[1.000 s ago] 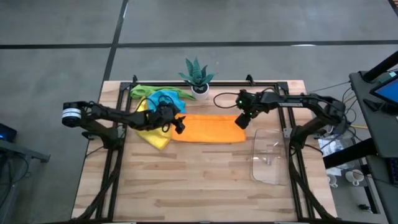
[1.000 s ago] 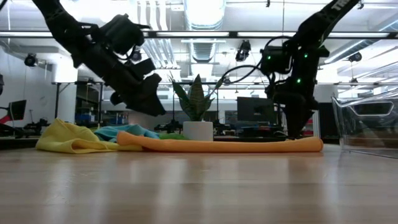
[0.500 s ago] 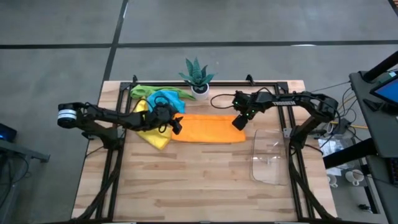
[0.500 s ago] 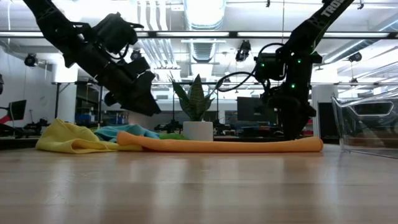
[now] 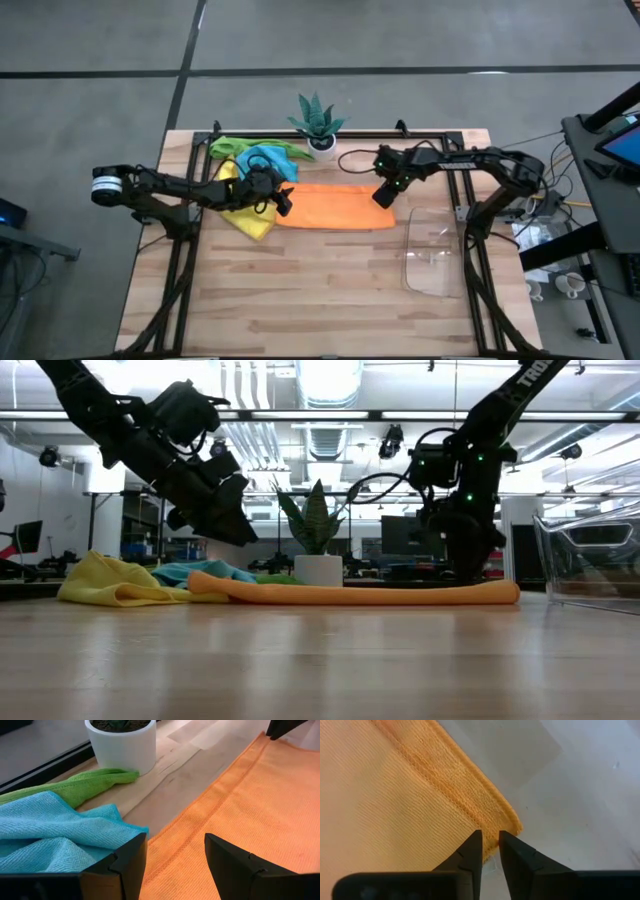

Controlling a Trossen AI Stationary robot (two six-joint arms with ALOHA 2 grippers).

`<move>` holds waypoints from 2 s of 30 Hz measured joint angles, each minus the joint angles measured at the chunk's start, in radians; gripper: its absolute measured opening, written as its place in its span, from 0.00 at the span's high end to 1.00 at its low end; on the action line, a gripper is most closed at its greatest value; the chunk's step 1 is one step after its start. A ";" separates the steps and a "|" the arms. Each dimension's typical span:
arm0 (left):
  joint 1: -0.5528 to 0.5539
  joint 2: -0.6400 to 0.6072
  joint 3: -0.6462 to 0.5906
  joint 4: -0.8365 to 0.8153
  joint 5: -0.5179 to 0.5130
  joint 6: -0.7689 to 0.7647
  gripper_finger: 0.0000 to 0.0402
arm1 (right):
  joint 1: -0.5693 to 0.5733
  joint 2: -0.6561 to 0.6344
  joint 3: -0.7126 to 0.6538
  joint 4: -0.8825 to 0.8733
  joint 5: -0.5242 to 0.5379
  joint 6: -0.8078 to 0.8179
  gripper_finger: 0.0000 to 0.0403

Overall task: Roll microfiber towels into tight, uniform cylinder then place into a basket
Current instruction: Fold the orange microfiber cloth

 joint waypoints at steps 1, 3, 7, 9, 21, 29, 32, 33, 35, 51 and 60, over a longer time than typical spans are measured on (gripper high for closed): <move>0.000 0.000 0.000 0.000 0.000 0.000 0.54 | 0.000 0.007 0.000 -0.004 0.000 0.000 0.86; 0.000 0.000 0.000 0.000 0.000 0.000 0.54 | 0.000 0.023 0.000 -0.007 0.000 0.000 0.85; 0.000 0.000 0.000 0.000 0.000 0.000 0.54 | 0.000 0.046 -0.001 -0.002 0.000 0.000 0.83; 0.000 0.000 0.000 0.000 -0.001 0.000 0.54 | 0.000 0.048 0.000 0.001 0.000 -0.001 0.82; 0.000 0.000 0.000 0.000 -0.005 0.000 0.54 | 0.000 -0.017 -0.001 0.015 0.000 -0.001 0.93; 0.000 0.000 -0.001 0.000 -0.004 0.000 0.54 | 0.000 -0.017 -0.001 -0.006 0.000 -0.011 0.95; 0.000 0.000 -0.001 0.000 -0.004 0.000 0.54 | 0.000 -0.017 -0.001 -0.005 0.000 -0.012 0.91; 0.000 0.000 -0.001 0.000 -0.004 0.000 0.54 | 0.000 -0.017 -0.001 -0.004 0.000 -0.012 0.89; 0.000 0.000 -0.001 0.000 -0.004 0.000 0.54 | 0.000 -0.017 -0.001 -0.008 0.000 -0.012 0.84; 0.000 0.000 -0.001 0.000 -0.003 0.001 0.54 | 0.000 -0.017 -0.001 -0.018 -0.005 -0.029 0.62; 0.000 0.000 -0.001 0.000 0.002 0.001 0.54 | 0.000 -0.016 -0.002 -0.029 -0.036 -0.016 0.64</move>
